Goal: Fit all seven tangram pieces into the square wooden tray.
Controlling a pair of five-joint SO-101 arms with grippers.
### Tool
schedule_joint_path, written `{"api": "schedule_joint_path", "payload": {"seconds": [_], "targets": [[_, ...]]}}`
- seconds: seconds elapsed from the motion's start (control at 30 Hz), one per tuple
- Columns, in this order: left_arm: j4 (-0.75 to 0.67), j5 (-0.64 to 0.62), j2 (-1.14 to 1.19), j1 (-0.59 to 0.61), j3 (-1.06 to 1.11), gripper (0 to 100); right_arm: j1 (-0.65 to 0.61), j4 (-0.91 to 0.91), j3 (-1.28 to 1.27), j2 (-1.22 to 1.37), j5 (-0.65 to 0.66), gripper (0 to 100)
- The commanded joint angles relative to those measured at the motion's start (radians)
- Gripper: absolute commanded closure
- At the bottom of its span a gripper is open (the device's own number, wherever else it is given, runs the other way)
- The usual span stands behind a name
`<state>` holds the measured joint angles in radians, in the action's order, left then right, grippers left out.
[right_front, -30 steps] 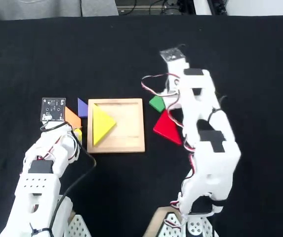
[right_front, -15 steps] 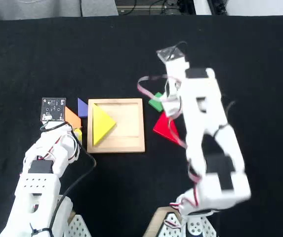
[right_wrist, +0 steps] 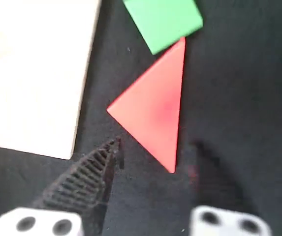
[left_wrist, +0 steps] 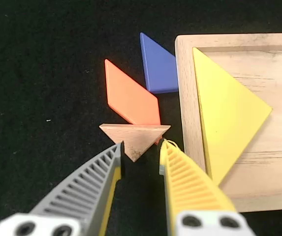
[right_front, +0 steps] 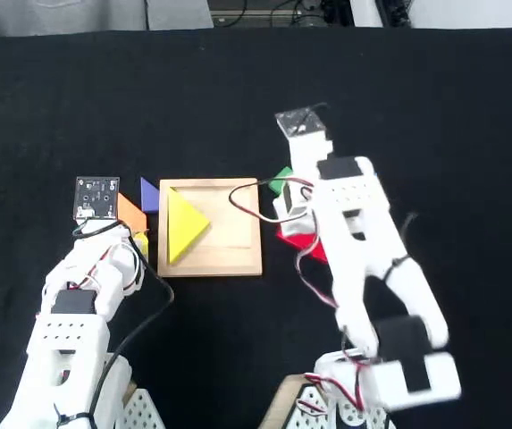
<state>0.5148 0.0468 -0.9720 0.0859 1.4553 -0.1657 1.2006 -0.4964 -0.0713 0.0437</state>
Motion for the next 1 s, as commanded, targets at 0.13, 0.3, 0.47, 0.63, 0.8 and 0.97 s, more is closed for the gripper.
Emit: {"api": "schedule_joint_path", "payload": {"seconds": [0.13, 0.3, 0.47, 0.63, 0.8, 0.97], "targets": [[-0.023, 0.011, -0.002, -0.015, -0.004, 86, -0.029, 0.012, 0.163, 0.179, -0.032, 65.2], [-0.023, 0.011, -0.002, -0.015, -0.005, 86, -0.057, 0.055, 0.226, 0.206, -0.064, 65.1], [-0.023, 0.011, -0.002, -0.015, -0.005, 86, -0.071, 0.044, 0.225, 0.219, -0.114, 64.9], [-0.023, 0.011, -0.002, -0.015, -0.005, 86, -0.074, 0.011, 0.217, 0.271, -0.117, 65.1], [-0.023, 0.011, -0.002, -0.015, -0.005, 86, -0.075, 0.011, 0.219, 0.286, -0.118, 65.1], [-0.023, 0.011, -0.002, -0.015, -0.005, 86, -0.095, 0.012, 0.225, 0.283, -0.118, 65.1]]}}
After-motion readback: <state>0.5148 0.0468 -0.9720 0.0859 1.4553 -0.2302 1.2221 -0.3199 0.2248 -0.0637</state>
